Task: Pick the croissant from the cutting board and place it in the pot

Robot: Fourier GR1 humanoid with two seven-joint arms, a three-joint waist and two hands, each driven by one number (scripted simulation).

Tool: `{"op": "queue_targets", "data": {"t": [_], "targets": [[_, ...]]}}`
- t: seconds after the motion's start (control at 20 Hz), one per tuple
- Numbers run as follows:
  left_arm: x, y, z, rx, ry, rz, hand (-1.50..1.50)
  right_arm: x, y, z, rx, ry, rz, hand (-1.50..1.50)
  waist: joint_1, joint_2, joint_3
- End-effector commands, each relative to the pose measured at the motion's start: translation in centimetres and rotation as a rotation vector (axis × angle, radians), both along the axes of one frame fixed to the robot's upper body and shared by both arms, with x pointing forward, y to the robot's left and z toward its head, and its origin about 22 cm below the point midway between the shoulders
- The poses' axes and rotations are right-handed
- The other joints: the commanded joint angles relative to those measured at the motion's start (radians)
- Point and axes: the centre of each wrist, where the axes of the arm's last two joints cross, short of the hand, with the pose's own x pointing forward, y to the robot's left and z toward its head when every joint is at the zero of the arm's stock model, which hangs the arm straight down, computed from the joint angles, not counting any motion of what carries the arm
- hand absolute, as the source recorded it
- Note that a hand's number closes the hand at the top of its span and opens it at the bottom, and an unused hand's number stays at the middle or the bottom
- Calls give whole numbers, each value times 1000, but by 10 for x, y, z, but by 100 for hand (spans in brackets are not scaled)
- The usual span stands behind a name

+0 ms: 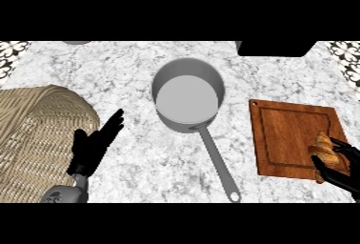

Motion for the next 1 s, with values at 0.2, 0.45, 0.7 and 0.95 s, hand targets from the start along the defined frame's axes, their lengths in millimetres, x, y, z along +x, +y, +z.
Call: {"op": "queue_targets", "data": {"t": [0.2, 0.45, 0.7, 0.95], "targets": [[9, -9, 4, -1, -10, -78, 0, 61, 36, 19, -3, -40, 524, 150, 87, 28, 32], [13, -30, 8, -13, -28, -126, 0, 107, 37, 73, -44, -82, 1014, 150, 144, 38, 37], [23, -15, 12, -2, -28, -82, 0, 130, 19, 110, -42, -198, 1235, 150, 90, 36, 35], [15, -7, 6, 11, -22, -69, 0, 141, 3, 135, -173, -268, 1244, 150, 82, 33, 35]]}}
